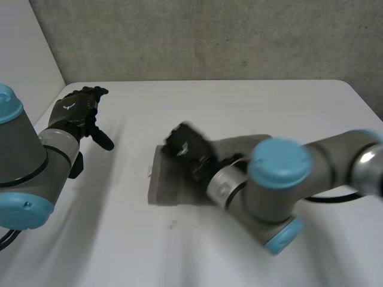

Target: Fold the towel.

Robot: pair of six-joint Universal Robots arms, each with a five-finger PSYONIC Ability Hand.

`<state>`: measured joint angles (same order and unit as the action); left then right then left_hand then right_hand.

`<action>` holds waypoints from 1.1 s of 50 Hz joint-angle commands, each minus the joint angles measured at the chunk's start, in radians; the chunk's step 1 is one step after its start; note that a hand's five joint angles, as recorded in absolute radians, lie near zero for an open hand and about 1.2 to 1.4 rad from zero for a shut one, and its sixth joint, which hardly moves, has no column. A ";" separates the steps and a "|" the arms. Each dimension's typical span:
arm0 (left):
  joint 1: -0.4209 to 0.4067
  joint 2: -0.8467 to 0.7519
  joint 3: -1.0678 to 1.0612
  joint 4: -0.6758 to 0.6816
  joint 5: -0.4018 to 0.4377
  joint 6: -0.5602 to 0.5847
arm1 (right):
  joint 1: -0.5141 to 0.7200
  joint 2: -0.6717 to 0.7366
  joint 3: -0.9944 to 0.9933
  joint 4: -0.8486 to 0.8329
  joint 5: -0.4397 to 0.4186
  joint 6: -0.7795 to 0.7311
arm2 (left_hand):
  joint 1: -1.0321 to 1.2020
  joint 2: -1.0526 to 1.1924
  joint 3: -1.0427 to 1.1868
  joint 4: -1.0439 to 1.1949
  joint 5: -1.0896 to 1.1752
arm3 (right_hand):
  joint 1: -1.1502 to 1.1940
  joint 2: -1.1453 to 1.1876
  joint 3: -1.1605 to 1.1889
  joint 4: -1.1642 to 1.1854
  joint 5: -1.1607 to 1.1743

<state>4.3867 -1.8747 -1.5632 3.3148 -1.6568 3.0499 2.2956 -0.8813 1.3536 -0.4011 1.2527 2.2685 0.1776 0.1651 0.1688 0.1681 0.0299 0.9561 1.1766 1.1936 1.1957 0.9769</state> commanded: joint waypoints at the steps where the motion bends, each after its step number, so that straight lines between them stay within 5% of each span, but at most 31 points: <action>1: -0.009 -0.007 -0.001 0.000 0.000 0.003 | 0.077 0.120 -0.031 0.034 -0.012 -0.020 | -0.003 0.009 0.006 0.006 -0.030 | 0.440 0.220 0.203 0.201 0.245; 3: -0.012 -0.012 -0.001 0.000 0.000 0.004 | 0.077 0.120 -0.031 0.044 -0.010 -0.018 | -0.003 0.009 0.006 0.006 -0.030 | 0.440 0.220 0.203 0.201 0.245; 4: -0.018 -0.014 -0.001 0.000 0.000 0.006 | 0.076 0.110 -0.031 0.047 -0.004 -0.014 | -0.003 0.009 0.006 0.006 -0.030 | 0.142 -0.079 -0.096 -0.098 -0.054; 5: -0.018 -0.014 -0.001 0.000 0.000 0.006 | 0.076 0.110 -0.031 0.047 -0.004 -0.014 | -0.003 0.009 0.006 0.006 -0.030 | 0.139 -0.082 -0.099 -0.101 -0.056; 7: -0.026 -0.015 -0.001 0.000 0.000 0.006 | 0.067 0.052 -0.027 0.051 0.019 0.005 | -0.003 0.009 0.006 0.006 -0.030 | -0.782 -1.002 -1.019 -1.021 -0.977; 13: -0.064 -0.017 0.014 0.002 0.003 0.009 | 0.030 -0.079 0.001 0.070 0.080 0.135 | -0.003 0.009 0.006 0.006 -0.030 | -0.782 -1.002 -1.019 -1.021 -0.977; 23: -0.179 -0.084 0.092 0.000 0.006 0.012 | -0.269 -0.291 0.188 0.241 0.103 0.564 | -0.003 0.009 0.006 0.006 -0.030 | -0.782 -1.002 -1.019 -1.021 -0.977; 28: -0.265 -0.202 0.176 -0.009 0.005 0.018 | -0.385 -0.298 0.297 0.278 0.068 0.574 | 0.001 0.013 0.009 0.010 -0.026 | -0.782 -1.002 -1.019 -1.021 -0.977; 35: -0.283 -0.337 0.235 -0.017 -0.008 0.047 | -0.507 -0.301 0.409 0.260 -0.005 0.554 | 0.001 0.013 0.009 0.010 -0.026 | -0.782 -1.002 -1.019 -1.021 -0.977; 42: -0.289 -0.403 0.239 -0.012 -0.001 0.118 | -0.542 -0.245 0.444 0.182 -0.065 0.557 | 0.001 0.013 0.009 0.010 -0.026 | -0.387 -0.607 -0.624 -0.626 -0.582; 45: -0.288 -0.420 0.239 -0.012 -0.009 0.127 | -0.548 -0.219 0.437 0.154 -0.062 0.554 | -0.003 0.009 0.006 0.006 -0.030 | -0.049 -0.270 -0.287 -0.289 -0.244; 47: -0.286 -0.419 0.227 -0.014 -0.008 0.130 | -0.559 -0.220 0.430 0.137 -0.061 0.554 | -0.003 0.009 0.006 0.006 -0.030 | 0.404 0.183 0.166 0.164 0.208; 55: -0.293 -0.351 0.193 -0.040 -0.014 0.122 | -0.553 -0.264 0.346 0.122 -0.030 0.559 | -0.003 0.009 0.006 0.006 -0.030 | 0.440 0.220 0.203 0.201 0.245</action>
<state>4.0983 -2.2888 -1.3416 3.2979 -1.6656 3.1810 1.7344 -1.1082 1.7751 -0.2735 1.1927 2.8222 0.1776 0.1650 0.1688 0.1681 0.0298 0.9050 1.1516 1.1830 1.1905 0.9545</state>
